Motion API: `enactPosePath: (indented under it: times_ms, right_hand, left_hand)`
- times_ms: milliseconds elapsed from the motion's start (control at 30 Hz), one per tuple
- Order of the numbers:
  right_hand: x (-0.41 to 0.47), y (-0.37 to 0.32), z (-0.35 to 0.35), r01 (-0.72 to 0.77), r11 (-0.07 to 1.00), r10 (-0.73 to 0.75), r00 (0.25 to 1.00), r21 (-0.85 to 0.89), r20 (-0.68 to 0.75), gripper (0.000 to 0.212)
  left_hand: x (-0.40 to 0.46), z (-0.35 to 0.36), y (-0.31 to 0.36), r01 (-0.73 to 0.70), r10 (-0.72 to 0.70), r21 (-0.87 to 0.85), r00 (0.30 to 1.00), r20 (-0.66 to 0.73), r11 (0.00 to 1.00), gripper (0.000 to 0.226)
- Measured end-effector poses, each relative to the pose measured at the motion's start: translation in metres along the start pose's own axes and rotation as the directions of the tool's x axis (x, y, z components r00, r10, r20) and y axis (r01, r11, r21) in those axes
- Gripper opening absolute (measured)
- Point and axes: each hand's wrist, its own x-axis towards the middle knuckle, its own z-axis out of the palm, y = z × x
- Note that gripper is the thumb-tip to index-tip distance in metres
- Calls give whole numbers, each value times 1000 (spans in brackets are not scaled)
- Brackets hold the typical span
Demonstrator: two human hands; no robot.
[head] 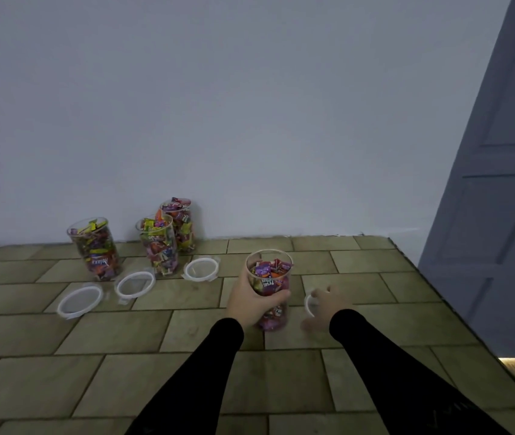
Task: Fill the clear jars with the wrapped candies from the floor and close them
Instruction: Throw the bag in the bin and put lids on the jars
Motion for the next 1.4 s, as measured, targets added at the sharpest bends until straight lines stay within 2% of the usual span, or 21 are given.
enactPosePath:
  times_ms: [100, 200, 300, 400, 467, 533, 600, 667, 800, 833, 867, 933, 967, 1000, 1100, 1233, 1333, 1400]
  right_hand:
    - [5, 0, -4, 25, 1000, -25, 1000, 2, 1, 71]
    - [5, -4, -8, 70, 996, -72, 997, -47, -36, 52]
    - [6, -12, -14, 95, 995, -91, 992, 41, -87, 43]
    - [11, -17, -28, 41, 994, -31, 994, 97, -104, 38]
    - [15, -17, -39, 24, 972, 29, 976, 234, -218, 34]
    - [13, -18, -49, 91, 893, 90, 923, 441, -373, 30]
    - [8, -22, -59, 249, 797, 127, 821, 550, -556, 26]
    - [4, -29, -69, 386, 730, 152, 714, 565, -684, 28]
    - [-4, -44, -86, 546, 645, 200, 555, 535, -808, 33]
    - [-5, -49, -89, 567, 612, 210, 555, 551, -805, 31]
    - [-6, -53, -93, 580, 559, 208, 594, 593, -777, 28]
    - [-6, -64, -100, 522, 450, 128, 766, 725, -630, 27]
    - [-5, -69, -102, 461, 448, 46, 844, 766, -535, 28]
    - [-5, -72, -102, 419, 498, -43, 886, 759, -461, 30]
    - [-4, -78, -96, 420, 682, -206, 896, 598, -394, 33]
    - [3, -82, -88, 436, 784, -269, 880, 442, -392, 31]
    - [5, -80, -82, 492, 825, -326, 817, 280, -475, 34]
    - [8, -79, -82, 503, 825, -335, 803, 258, -492, 35]
  left_hand:
    - [0, 0, 1, 4, -4, 5, 1000, 4, 1000, 94]
    - [0, 0, 1, 9, -9, 7, 1000, 19, 1000, 85]
    - [-1, -1, 1, 4, -4, -10, 1000, 17, 1000, 86]
    - [-1, -1, 1, 9, -8, -25, 1000, 19, 1000, 85]
    - [-1, -2, 2, 8, -8, -34, 1000, 19, 999, 87]
    - [-1, -1, 0, 19, -18, -44, 1000, 11, 999, 91]
    - [-2, 0, -1, 19, -19, -37, 1000, 1, 999, 85]
    - [-1, 1, 0, 10, -10, -36, 1000, -9, 999, 80]
    - [-1, 2, 2, 6, -6, -41, 1000, -3, 999, 84]
    - [-1, 1, 2, 7, -6, -43, 1000, 2, 999, 85]
    - [-1, 1, 2, 1, -1, -48, 1000, 7, 999, 86]
    - [-1, 0, 1, -18, 19, -66, 1000, 9, 998, 85]
    - [-1, 0, 0, -25, 25, -77, 1000, 9, 997, 83]
    - [0, 0, -1, -24, 25, -81, 1000, 9, 996, 81]
    - [1, 2, -2, -5, 6, -41, 1000, 21, 999, 68]
    - [-1, 1, -3, 11, -11, -3, 999, 36, 1000, 39]
    - [-1, 2, -4, 5, -5, 0, 999, 54, 1000, 41]
    - [0, 1, -4, 1, -1, -2, 999, 42, 1000, 47]
